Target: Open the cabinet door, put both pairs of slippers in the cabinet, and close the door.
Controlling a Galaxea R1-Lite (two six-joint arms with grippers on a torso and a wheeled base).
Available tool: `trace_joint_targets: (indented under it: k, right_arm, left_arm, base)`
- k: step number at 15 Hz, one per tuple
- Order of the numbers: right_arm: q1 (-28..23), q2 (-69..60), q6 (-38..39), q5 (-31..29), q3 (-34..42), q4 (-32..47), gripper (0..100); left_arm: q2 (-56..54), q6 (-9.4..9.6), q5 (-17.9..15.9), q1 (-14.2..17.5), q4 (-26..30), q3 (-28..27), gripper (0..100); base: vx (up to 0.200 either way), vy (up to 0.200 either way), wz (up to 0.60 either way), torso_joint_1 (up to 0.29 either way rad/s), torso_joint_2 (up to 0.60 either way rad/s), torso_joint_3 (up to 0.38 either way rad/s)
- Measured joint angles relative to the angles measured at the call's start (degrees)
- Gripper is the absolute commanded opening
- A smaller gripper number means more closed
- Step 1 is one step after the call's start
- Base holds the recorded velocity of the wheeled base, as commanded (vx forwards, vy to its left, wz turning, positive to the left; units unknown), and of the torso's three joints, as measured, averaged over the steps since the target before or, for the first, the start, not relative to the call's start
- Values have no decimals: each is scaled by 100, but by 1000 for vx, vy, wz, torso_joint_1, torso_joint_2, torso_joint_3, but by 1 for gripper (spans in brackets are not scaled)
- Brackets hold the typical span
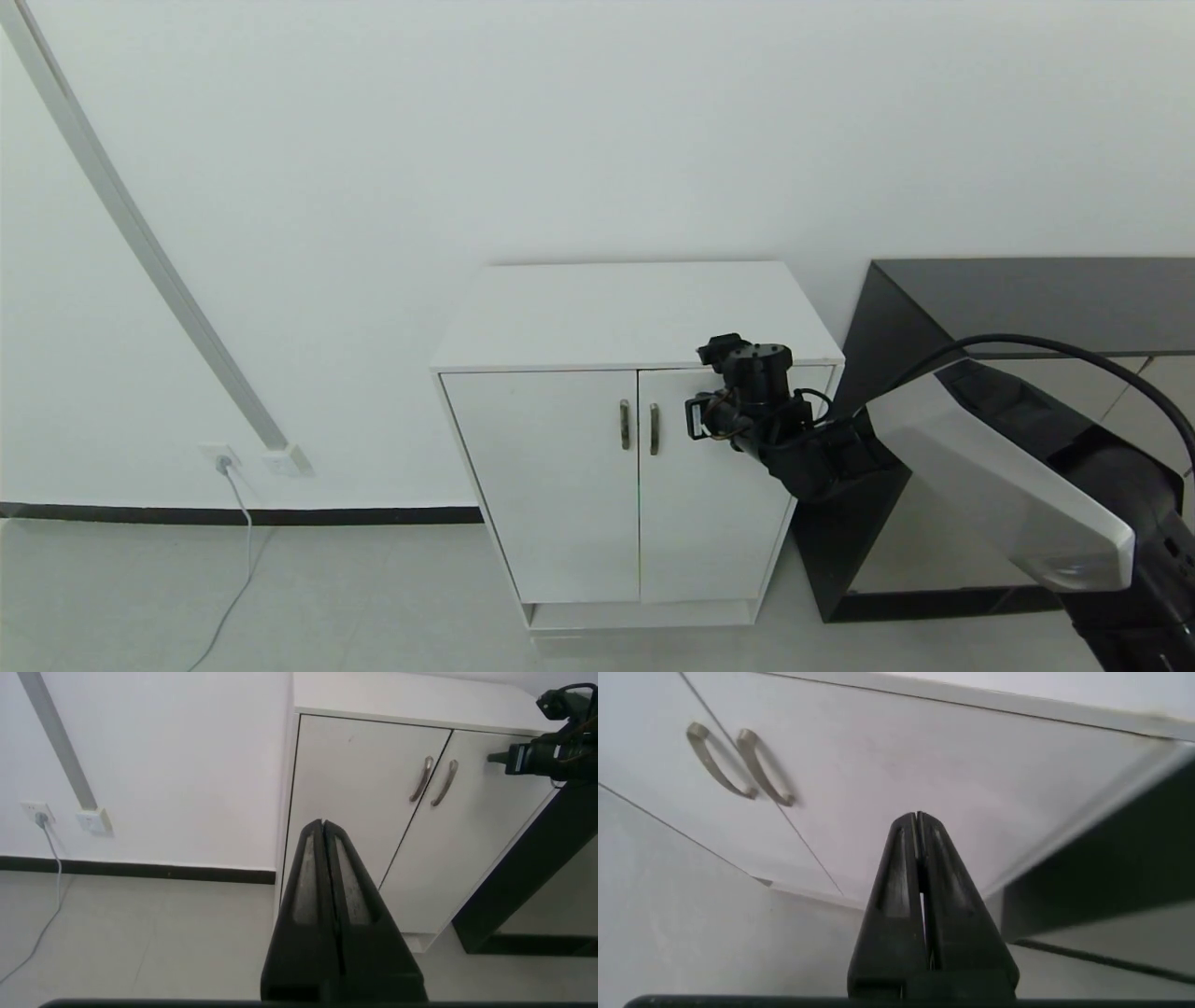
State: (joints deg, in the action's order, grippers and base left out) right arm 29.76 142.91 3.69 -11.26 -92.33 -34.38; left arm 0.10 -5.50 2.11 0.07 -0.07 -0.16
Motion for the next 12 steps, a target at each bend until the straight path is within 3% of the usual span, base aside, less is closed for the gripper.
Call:
trace_joint_targets:
  k: [12]
  right_arm:
    - [-57,100,-35,-74,-67,4,0]
  left_arm:
    - [0,-11,-11,0,0,-2,0]
  base:
    - [0,0,0,0,0,0]
